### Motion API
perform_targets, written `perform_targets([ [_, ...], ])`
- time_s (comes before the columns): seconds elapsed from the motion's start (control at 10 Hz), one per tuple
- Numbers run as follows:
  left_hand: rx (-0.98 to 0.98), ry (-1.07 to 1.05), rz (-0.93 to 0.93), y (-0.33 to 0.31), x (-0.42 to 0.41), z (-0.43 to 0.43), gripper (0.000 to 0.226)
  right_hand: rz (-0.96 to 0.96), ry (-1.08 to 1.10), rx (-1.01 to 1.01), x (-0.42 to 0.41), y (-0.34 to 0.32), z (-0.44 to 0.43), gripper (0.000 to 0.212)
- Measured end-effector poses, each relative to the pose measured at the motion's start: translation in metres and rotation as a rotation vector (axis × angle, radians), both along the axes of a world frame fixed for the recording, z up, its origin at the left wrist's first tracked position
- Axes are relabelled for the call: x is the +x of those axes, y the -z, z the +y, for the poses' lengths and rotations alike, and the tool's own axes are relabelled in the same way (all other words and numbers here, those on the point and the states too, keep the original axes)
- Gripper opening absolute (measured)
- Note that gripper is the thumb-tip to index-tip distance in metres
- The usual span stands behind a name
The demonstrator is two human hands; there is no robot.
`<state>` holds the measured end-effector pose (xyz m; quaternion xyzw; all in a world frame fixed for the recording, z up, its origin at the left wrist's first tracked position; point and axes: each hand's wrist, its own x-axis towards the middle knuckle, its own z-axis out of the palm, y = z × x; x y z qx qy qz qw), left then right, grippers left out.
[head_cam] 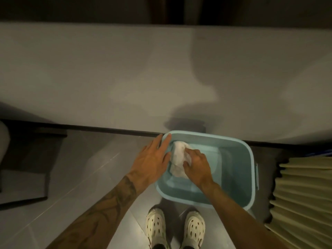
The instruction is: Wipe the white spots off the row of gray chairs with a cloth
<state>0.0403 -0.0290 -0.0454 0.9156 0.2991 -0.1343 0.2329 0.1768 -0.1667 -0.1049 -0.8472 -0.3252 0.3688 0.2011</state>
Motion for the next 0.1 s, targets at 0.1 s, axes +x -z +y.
perform_targets([
  [0.1, 0.038, -0.001, 0.02, -0.0094, -0.0047, -0.0005, 0.064, -0.034, -0.09, -0.023, 0.0052, -0.0087, 0.0007, 0.058],
])
